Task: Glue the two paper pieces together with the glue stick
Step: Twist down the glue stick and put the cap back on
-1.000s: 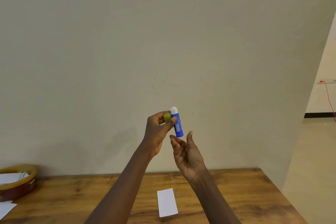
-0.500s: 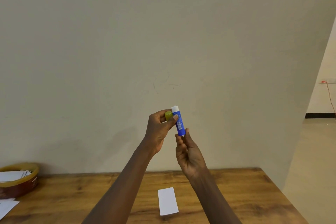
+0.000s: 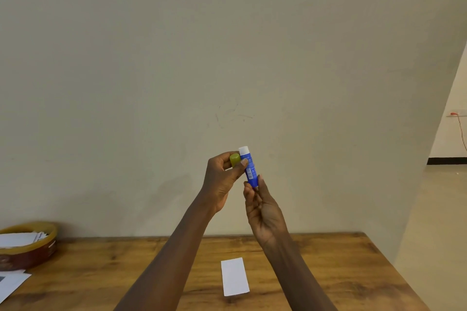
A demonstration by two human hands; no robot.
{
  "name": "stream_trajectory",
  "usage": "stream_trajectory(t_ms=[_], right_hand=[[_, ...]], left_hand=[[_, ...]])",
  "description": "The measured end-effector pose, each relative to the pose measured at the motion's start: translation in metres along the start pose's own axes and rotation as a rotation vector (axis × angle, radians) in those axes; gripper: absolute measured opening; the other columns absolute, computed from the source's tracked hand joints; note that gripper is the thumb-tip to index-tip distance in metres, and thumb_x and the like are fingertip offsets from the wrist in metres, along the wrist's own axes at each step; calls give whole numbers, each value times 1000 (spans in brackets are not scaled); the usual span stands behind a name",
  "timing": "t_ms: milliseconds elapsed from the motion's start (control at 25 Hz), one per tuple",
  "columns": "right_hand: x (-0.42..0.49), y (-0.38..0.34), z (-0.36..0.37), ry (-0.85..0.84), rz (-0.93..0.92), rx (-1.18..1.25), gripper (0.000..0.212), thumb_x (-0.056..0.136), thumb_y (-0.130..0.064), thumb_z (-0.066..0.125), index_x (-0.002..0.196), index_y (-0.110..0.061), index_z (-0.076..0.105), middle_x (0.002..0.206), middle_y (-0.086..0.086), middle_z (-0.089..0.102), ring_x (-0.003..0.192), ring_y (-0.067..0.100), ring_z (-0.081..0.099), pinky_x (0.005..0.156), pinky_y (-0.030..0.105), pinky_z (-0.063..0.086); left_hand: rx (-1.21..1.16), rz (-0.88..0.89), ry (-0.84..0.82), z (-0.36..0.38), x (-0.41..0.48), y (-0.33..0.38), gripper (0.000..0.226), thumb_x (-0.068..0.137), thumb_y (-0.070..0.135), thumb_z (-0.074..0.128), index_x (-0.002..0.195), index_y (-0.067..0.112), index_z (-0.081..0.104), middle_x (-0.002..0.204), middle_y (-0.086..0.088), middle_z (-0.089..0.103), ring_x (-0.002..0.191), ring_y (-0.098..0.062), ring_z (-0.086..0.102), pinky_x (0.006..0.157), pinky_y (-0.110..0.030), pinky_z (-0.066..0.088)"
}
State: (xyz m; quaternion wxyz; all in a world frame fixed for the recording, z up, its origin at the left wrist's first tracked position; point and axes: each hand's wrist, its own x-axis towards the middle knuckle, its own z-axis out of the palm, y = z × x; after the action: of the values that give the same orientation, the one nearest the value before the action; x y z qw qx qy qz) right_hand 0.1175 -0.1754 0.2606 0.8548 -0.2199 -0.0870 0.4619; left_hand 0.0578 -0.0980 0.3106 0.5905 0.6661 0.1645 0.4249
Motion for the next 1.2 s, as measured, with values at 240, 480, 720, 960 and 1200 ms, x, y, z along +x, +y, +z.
stream_trajectory(t_ms=[240, 480, 720, 960, 1200], right_hand=[[4, 17, -4, 136, -323, -271, 8, 78, -4, 61, 81, -12, 60, 86, 13, 64, 78, 23, 65, 62, 23, 58], [-2, 2, 3, 33, 19, -76, 31, 83, -32, 52, 85, -3, 63, 57, 9, 71, 48, 11, 66, 43, 17, 54], [2, 13, 1, 203, -365, -333, 16, 75, 5, 62, 75, -11, 60, 78, 10, 63, 72, 24, 64, 64, 27, 57], [4, 16, -7, 288, -758, -785, 27, 70, -2, 71, 71, -24, 54, 75, 1, 64, 76, 23, 67, 55, 13, 53], [-3, -5, -1, -36, 28, -267, 46, 83, -44, 48, 78, -4, 69, 59, 8, 71, 50, 13, 66, 45, 17, 54]], left_hand=[[80, -35, 97, 6, -7, -7, 20, 82, 7, 60, 100, -2, 59, 106, -22, 64, 98, -35, 60, 90, -44, 49], [18, -16, 27, 0, -5, -1, 17, 83, 8, 58, 99, 2, 59, 103, -17, 64, 96, -31, 60, 86, -36, 49], [122, -37, 173, 13, -7, -4, 18, 81, 7, 63, 96, -3, 61, 99, -18, 65, 88, -28, 59, 80, -35, 50], [164, -112, 371, 29, -14, -7, 21, 81, 15, 64, 96, 0, 60, 89, -8, 61, 78, -21, 57, 57, -20, 46], [61, -45, 133, 13, -12, 7, 7, 83, 9, 60, 89, 6, 60, 95, -15, 64, 88, -28, 59, 77, -34, 50]])
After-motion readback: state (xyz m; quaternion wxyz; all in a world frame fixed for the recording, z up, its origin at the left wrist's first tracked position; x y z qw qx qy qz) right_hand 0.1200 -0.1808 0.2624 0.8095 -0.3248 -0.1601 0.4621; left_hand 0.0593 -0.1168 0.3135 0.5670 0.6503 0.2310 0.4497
